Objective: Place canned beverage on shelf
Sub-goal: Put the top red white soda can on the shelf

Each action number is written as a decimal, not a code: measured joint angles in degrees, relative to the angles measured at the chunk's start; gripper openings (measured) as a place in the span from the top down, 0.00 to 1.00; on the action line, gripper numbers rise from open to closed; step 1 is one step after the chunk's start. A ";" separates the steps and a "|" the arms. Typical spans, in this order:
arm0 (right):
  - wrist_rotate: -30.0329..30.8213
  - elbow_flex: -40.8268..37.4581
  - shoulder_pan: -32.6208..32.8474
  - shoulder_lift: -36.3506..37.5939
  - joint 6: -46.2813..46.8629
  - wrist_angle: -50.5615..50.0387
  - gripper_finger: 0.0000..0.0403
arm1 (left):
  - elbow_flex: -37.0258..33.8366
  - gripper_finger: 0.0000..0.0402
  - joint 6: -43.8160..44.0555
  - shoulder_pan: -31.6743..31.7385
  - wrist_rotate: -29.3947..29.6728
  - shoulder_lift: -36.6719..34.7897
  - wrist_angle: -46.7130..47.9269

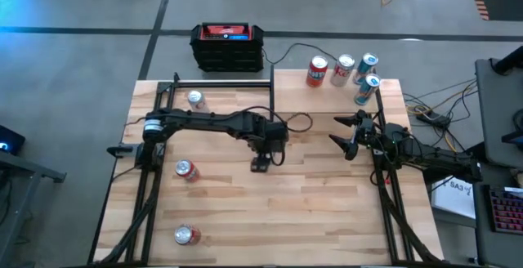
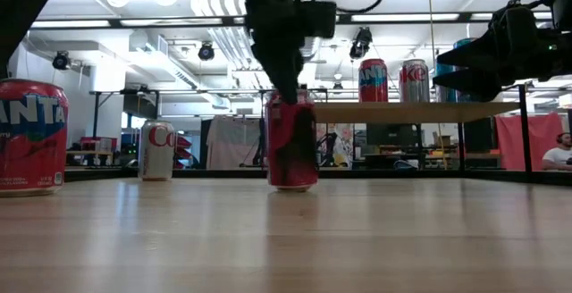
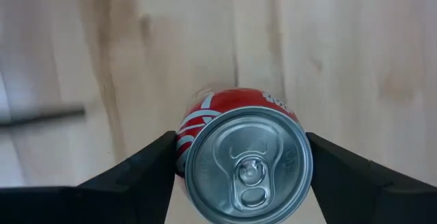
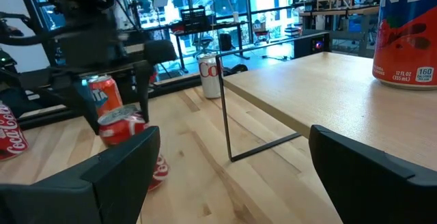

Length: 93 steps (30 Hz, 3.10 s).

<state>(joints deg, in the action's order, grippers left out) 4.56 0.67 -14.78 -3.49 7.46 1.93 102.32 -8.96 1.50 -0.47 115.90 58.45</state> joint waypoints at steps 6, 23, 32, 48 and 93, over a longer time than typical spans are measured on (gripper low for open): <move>0.00 0.00 0.01 0.00 0.00 0.00 0.11 | 0.38 0.30 -19.07 -0.63 -0.37 0.00 -0.30; 0.00 0.00 0.01 0.00 0.00 0.00 0.11 | 4.37 0.30 -38.09 -0.66 -5.67 0.79 10.48; 0.00 0.00 0.01 0.00 0.00 0.01 0.11 | 3.78 0.30 -57.96 -0.70 -9.67 0.76 10.63; 0.00 0.00 -0.01 0.00 0.00 0.00 0.11 | 2.58 0.29 -76.63 -0.66 -9.79 1.05 10.98; 0.00 0.00 0.01 0.02 0.00 0.02 0.11 | 3.70 0.22 -94.05 -0.38 -8.78 1.62 13.67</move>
<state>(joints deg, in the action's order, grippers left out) 4.56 0.67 -14.77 -3.47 7.46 1.96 106.02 -103.01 1.11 -9.25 117.51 72.12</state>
